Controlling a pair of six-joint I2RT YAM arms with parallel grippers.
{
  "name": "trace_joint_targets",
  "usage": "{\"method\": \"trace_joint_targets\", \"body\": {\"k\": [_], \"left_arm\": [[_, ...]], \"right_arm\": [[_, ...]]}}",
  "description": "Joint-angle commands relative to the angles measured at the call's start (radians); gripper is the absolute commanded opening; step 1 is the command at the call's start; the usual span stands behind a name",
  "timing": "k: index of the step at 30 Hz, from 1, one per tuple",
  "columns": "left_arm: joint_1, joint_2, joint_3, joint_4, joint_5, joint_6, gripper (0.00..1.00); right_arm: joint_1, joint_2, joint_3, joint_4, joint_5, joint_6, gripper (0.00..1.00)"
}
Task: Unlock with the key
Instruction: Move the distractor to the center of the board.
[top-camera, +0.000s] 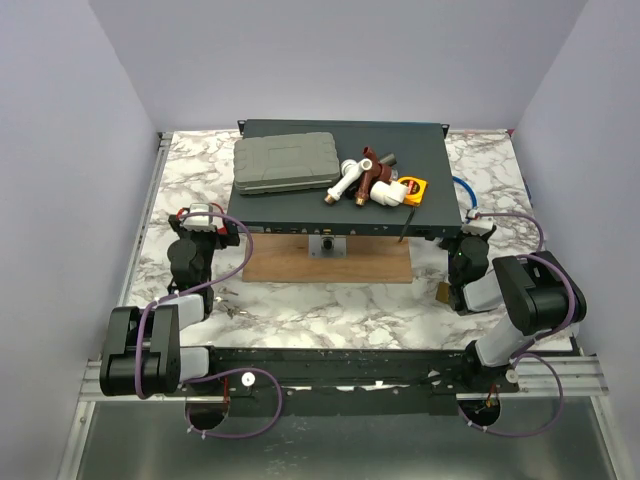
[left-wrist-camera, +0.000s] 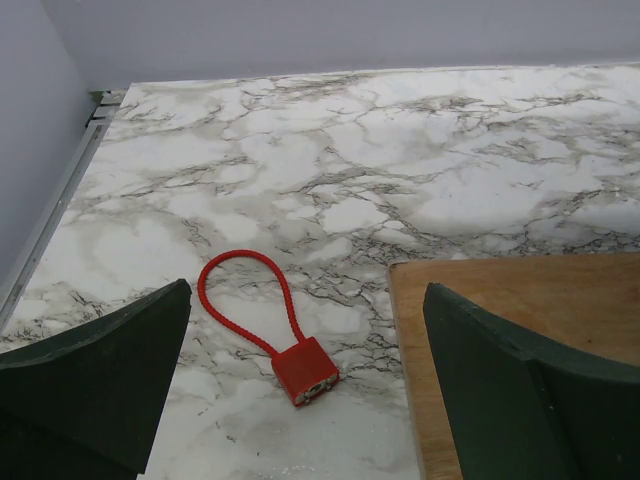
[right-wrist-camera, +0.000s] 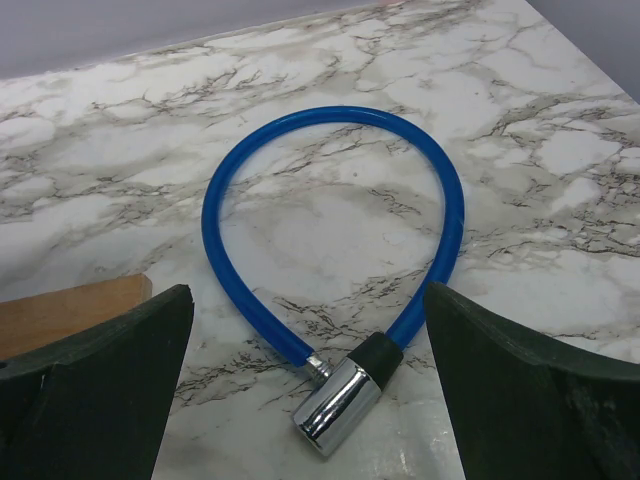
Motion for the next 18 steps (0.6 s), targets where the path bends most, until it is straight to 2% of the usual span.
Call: {"method": "trace_joint_targets", "body": {"k": [1,9,11,13,15,16,18], "left_arm": [[-0.006,0.000,0.008,0.013,-0.011,-0.004,0.98],[-0.009,0.000,0.008,0.010,-0.006,-0.003,0.99],[0.009,-0.020,-0.003,0.024,0.041,-0.001,0.98],[0.019,-0.072,0.039,-0.091,0.030,-0.019,0.99],[0.032,-0.123,0.155,-0.368,0.015,-0.032,0.98],[0.046,-0.136,0.207,-0.452,0.022,-0.045,0.99],[0.091,-0.174,0.224,-0.509,0.075,-0.098,0.98]], "right_arm": [[0.002,0.011,-0.011,0.031,-0.002,-0.010,1.00],[0.002,-0.007,-0.055,0.091,0.058,0.015,1.00],[0.002,0.003,-0.092,0.181,0.036,-0.004,1.00],[0.002,0.003,-0.132,0.252,0.012,-0.009,1.00],[0.002,0.010,-0.172,0.337,-0.009,-0.020,1.00],[0.002,0.015,-0.192,0.388,-0.018,-0.022,1.00],[0.002,0.016,-0.216,0.440,-0.018,-0.026,1.00]]}}
